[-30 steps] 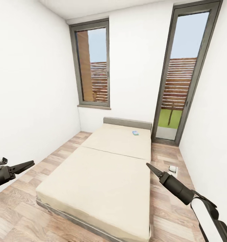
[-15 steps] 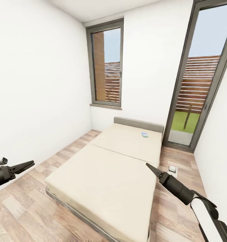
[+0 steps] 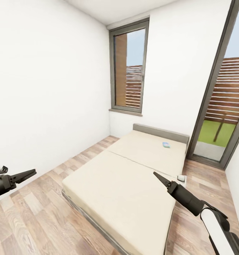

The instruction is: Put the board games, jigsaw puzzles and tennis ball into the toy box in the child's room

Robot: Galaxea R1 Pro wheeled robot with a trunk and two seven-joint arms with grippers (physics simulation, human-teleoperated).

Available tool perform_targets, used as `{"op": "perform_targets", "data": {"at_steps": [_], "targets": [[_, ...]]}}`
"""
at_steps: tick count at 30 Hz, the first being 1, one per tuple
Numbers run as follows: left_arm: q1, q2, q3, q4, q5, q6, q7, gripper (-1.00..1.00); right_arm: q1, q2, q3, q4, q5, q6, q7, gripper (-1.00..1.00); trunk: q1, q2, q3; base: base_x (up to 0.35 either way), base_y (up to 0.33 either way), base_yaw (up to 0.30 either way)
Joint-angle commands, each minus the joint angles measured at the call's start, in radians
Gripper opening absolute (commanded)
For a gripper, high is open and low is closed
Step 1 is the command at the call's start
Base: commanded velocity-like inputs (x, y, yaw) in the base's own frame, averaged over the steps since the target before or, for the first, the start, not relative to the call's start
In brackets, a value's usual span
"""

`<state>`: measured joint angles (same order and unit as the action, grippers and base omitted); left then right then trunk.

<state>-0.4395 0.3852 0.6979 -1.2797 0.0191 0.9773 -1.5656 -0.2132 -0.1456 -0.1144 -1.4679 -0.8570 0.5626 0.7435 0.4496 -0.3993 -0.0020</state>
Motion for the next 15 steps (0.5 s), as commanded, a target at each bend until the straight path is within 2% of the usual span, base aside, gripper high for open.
{"op": "perform_targets", "data": {"at_steps": [1,15], "targets": [[-0.001,0.0,0.0,0.0,-0.002,0.011,-0.005,1.0,0.0,0.0,-0.001,0.0,-0.007,0.008,-0.004,1.0,0.0,-0.001,0.0,0.0,-0.003,0.288],[-0.001,0.0,0.0,0.0,-0.002,0.01,-0.005,1.0,0.0,0.001,0.001,0.0,-0.008,0.008,-0.04,1.0,0.0,-0.001,0.0,-0.003,0.0,0.288]]}}
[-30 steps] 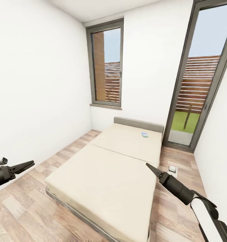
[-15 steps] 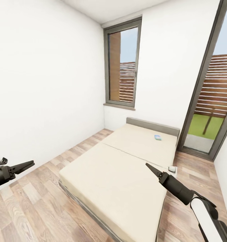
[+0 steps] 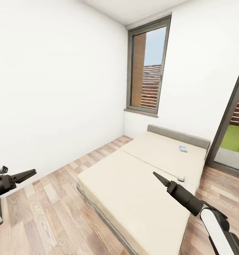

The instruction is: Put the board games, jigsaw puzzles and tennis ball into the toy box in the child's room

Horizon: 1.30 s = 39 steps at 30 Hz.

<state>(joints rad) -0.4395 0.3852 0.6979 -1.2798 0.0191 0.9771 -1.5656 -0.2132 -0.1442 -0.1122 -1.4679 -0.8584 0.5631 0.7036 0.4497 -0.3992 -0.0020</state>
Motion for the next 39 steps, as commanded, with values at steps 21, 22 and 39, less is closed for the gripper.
{"op": "perform_targets", "data": {"at_steps": [21,22,39], "targets": [[-0.001,0.0,0.0,0.0,-0.002,0.009,-0.005,1.0,0.0,0.003,0.015,0.001,-0.008,0.032,-0.157,1.0,0.0,-0.001,0.0,-0.055,0.0,0.288],[-0.001,0.0,0.0,0.0,-0.002,0.009,-0.005,1.0,0.0,0.003,0.022,0.001,-0.008,0.033,-0.168,1.0,0.0,-0.001,0.0,-0.001,0.0,0.288],[-0.001,-0.004,-0.001,0.0,-0.002,0.009,-0.005,1.0,0.0,0.005,0.124,0.006,-0.011,0.035,-0.528,1.0,0.0,-0.001,0.0,-0.073,0.0,0.288]]}}
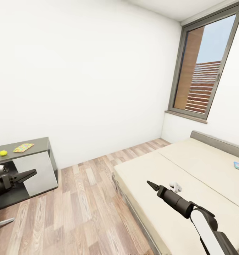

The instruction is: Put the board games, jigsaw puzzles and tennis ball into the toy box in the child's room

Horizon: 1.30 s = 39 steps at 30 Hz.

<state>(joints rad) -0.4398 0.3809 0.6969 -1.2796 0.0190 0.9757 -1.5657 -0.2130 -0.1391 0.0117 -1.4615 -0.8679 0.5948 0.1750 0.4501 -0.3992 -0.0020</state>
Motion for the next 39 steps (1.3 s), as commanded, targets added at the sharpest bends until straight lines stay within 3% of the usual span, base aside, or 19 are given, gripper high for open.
{"op": "perform_targets", "data": {"at_steps": [1,16,29,39], "targets": [[-0.001,0.0,0.0,0.0,-0.002,0.011,-0.005,1.0,0.0,-0.001,0.001,0.0,-0.002,0.003,0.0,1.0,0.0,-0.001,0.0,-0.229,0.0,0.288],[-0.001,-0.005,0.001,0.0,-0.002,0.011,-0.005,1.0,0.001,0.016,0.002,-0.005,0.002,0.0,-0.005,1.0,0.0,-0.001,0.0,-0.09,0.0,0.28],[-0.001,-0.005,0.001,0.0,-0.002,0.011,-0.005,1.0,0.0,0.019,0.006,-0.007,0.003,0.001,-0.006,1.0,0.0,-0.001,0.0,-0.008,-0.016,0.034],[-0.001,-0.004,0.001,0.0,-0.002,0.011,-0.005,1.0,0.001,0.019,0.008,-0.008,0.004,-0.001,-0.006,1.0,0.0,-0.001,0.0,0.0,-0.247,0.011]]}}
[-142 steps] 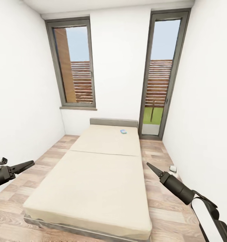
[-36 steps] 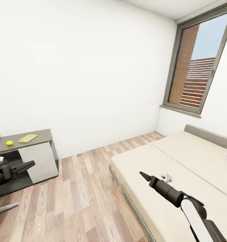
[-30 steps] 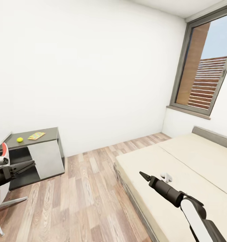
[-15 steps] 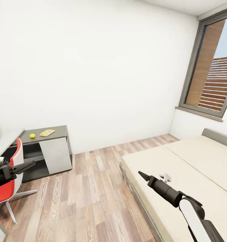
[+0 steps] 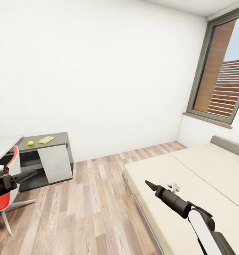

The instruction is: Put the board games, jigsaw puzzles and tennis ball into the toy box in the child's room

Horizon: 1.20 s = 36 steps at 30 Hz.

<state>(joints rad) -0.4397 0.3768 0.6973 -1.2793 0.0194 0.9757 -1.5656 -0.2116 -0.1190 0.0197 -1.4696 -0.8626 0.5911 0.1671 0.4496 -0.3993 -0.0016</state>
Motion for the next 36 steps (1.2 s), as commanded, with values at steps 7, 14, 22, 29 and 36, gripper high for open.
{"op": "perform_targets", "data": {"at_steps": [7,14,22,29,36], "targets": [[-0.001,0.0,0.0,0.0,-0.003,0.011,-0.005,1.0,0.0,0.002,0.01,0.0,-0.001,0.001,0.002,1.0,0.0,-0.001,0.006,0.0,-0.172,0.17],[-0.001,0.0,0.001,0.0,-0.003,0.011,-0.005,1.0,0.0,0.002,0.013,-0.001,-0.001,0.001,0.001,1.0,0.0,-0.001,0.014,0.0,-0.021,0.206],[-0.001,-0.001,0.0,0.0,-0.003,0.011,-0.005,1.0,0.0,0.002,0.014,-0.001,-0.001,0.001,0.0,1.0,0.0,-0.001,0.023,0.0,-0.001,0.21],[-0.001,-0.001,0.0,0.0,-0.003,0.011,-0.005,1.0,-0.001,0.002,0.014,0.0,-0.001,0.001,0.0,1.0,0.0,-0.001,0.031,0.0,-0.001,0.21],[-0.001,-0.006,-0.001,-0.001,-0.003,0.011,-0.005,1.0,0.0,0.002,0.014,0.001,-0.001,0.001,0.0,1.0,0.0,-0.001,0.039,0.0,-0.143,0.21]]}}
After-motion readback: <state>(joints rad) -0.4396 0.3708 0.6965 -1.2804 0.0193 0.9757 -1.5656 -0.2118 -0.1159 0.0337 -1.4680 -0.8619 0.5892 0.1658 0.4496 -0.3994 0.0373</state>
